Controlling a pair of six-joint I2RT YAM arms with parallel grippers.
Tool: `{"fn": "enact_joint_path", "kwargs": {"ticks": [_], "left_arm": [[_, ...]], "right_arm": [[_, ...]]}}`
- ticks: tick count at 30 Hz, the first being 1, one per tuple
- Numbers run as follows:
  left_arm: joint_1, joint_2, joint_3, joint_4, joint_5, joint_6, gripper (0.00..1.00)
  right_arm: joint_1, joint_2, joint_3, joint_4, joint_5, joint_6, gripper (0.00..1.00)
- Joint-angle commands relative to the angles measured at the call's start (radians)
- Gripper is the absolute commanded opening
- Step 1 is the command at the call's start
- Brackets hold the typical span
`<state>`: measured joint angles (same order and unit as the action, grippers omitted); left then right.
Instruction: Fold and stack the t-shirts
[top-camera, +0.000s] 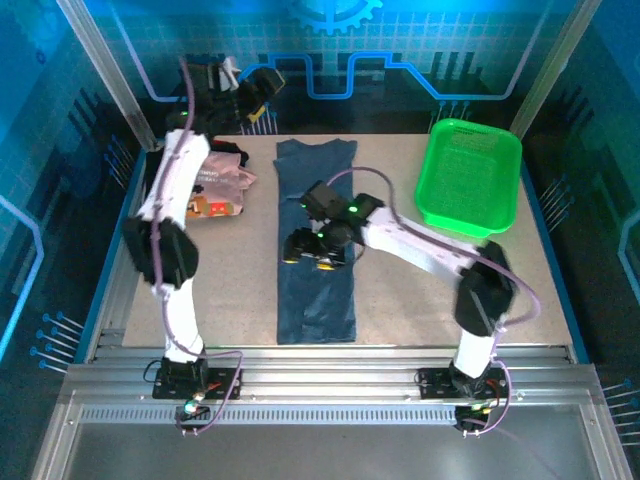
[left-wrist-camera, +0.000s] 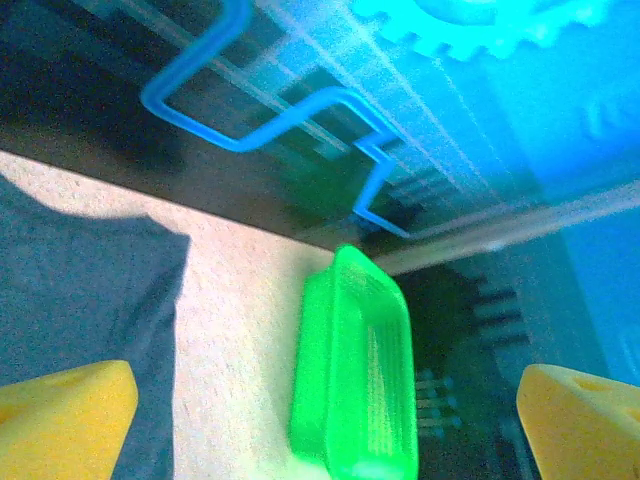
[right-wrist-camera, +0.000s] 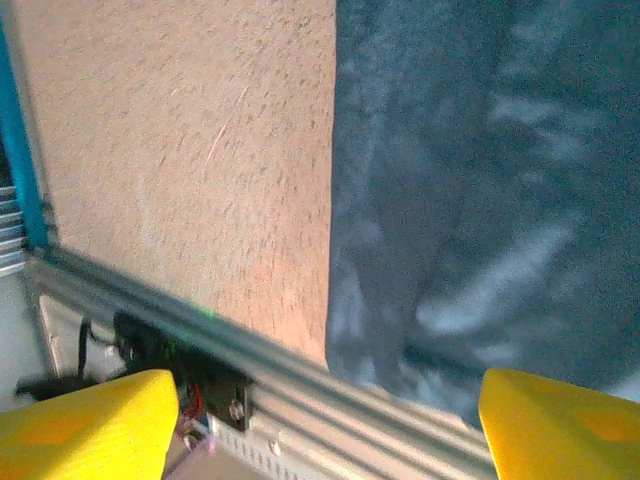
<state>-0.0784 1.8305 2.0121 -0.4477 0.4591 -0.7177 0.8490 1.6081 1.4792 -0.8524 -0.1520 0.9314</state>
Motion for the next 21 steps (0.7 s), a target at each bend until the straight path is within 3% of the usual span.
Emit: {"fn": "enact_joint_path", "kwargs": {"ticks": [1,6,11,16,21], "left_arm": [[-0.051,-0.262,-0.322,-0.119,-0.034,0.068,0.99],[-0.23,-0.672,-0.831,-0.254,-0.167,0.036,0.98],[-0.451,-1.04,-1.293,-0.317,-0.297,-0.179,0.87],[-0.615,-1.222,-1.536,-0.28,-0.357,-0.368,0.77],[-0.666,-1.215,-1.662,-0.116,-0.363,-0.452,0.72]], "right_arm": [[-0.005,-0.205,-0.171,-0.115,0.062,-0.078,0.82],[-0.011,-0.494,-0.504,0.006,-0.026,-0.062,0.81],[0.004,-0.602,-0.772,0.217,-0.115,0.012,0.78],[0.032,-0.544,-0.844,0.35,-0.132,0.027,0.74],[0.047,-0.415,-0.847,0.421,-0.129,0.022,0.72]]}}
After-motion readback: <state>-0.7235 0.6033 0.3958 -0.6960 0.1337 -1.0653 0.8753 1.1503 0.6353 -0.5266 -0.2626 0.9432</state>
